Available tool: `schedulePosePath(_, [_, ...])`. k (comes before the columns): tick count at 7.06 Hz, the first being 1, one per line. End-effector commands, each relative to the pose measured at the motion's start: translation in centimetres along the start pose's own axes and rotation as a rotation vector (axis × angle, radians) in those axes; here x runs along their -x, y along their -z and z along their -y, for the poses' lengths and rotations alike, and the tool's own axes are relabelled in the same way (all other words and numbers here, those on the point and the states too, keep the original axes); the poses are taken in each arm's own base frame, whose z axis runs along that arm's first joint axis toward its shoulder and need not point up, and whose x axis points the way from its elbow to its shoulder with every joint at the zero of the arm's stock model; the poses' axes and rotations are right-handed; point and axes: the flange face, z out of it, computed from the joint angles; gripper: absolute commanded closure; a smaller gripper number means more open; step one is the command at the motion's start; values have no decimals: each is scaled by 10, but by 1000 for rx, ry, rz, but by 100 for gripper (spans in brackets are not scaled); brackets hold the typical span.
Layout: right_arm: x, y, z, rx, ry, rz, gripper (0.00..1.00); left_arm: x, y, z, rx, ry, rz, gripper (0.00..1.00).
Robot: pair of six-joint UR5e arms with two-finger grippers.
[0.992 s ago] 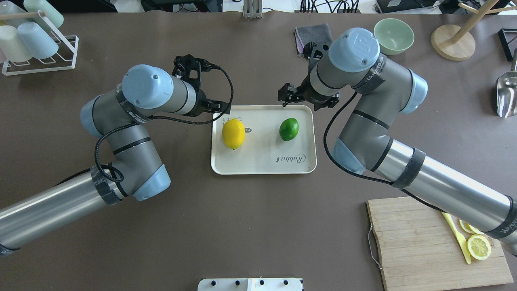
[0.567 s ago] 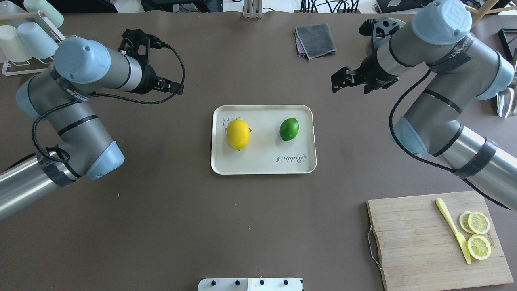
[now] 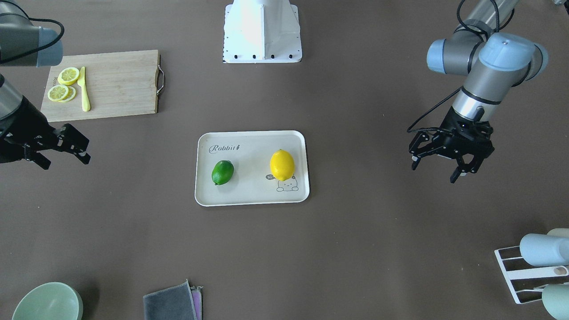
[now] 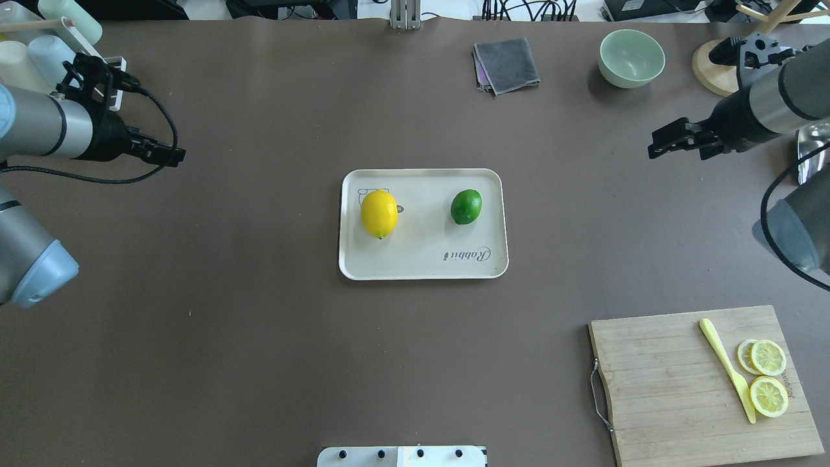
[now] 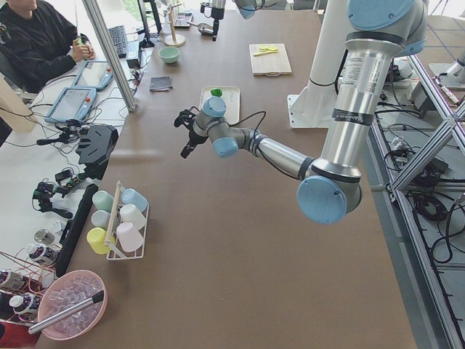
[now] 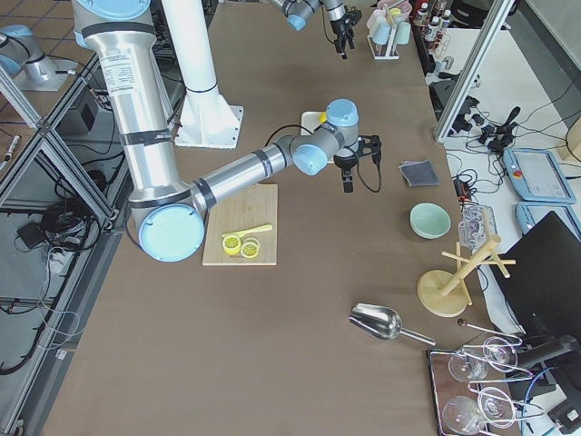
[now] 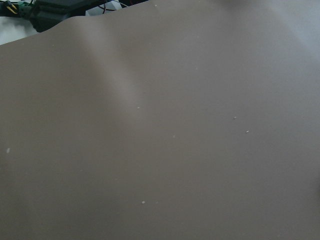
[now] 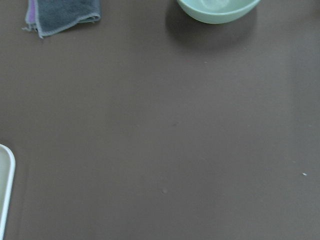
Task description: Place all lemons on tray
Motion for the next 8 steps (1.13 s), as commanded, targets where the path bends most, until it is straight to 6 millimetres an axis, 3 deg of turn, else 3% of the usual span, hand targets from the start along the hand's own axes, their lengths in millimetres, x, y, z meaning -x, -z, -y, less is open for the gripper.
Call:
schedulePosePath(1, [-94, 21, -35, 36, 72, -38, 0, 95, 27, -51, 86, 89, -6, 2])
schedulePosePath(2, [-137, 28, -54, 53, 103, -62, 0, 150, 61, -47, 120, 131, 2, 2])
schedulePosePath(3, [-177, 40, -72, 71, 109, -56, 0, 202, 86, -49, 195, 22, 20, 2])
schedulePosePath(4, [-198, 54, -80, 96, 41, -20, 0, 244, 117, -44, 253, -1, 42, 2])
schedulePosePath(5, [-221, 66, -95, 102, 6, -1, 0, 269, 141, -45, 290, 65, 20, 2])
schedulePosePath(6, [-245, 69, -113, 111, 26, -7, 0, 280, 150, -53, 315, 135, -2, 2])
schedulePosePath(8, [-291, 68, -123, 143, 41, -35, 0, 306, 175, -62, 299, 203, 32, 2])
